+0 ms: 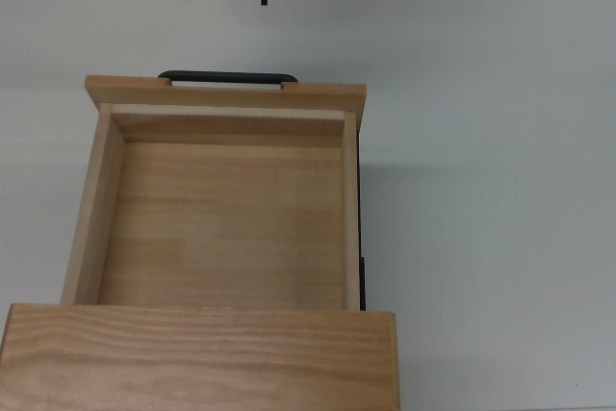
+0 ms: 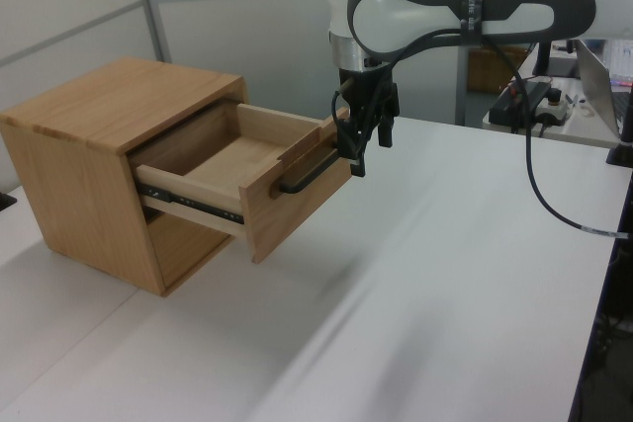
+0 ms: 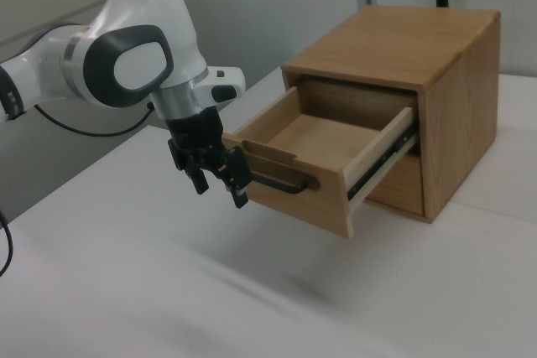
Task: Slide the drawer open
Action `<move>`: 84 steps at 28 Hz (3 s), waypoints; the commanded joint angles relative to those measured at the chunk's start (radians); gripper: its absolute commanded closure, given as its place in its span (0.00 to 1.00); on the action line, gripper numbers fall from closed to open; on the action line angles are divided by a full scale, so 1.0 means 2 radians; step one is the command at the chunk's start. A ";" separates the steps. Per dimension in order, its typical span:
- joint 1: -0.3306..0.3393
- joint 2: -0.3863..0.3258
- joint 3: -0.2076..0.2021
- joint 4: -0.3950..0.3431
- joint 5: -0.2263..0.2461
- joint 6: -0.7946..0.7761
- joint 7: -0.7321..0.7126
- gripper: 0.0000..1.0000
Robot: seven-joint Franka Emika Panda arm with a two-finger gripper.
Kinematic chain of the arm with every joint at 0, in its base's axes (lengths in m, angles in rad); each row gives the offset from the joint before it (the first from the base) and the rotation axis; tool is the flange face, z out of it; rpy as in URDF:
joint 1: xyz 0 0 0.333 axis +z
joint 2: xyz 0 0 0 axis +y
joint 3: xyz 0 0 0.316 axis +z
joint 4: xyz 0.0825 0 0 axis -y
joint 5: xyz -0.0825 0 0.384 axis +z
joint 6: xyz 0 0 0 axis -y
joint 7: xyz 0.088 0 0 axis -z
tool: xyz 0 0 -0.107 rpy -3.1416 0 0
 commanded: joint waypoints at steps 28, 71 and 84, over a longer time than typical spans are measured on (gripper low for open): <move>0.000 0.019 -0.003 0.028 0.001 -0.015 -0.007 0.00; 0.003 0.019 0.001 0.028 0.012 -0.017 -0.007 0.00; 0.003 0.019 0.001 0.028 0.015 -0.017 -0.007 0.00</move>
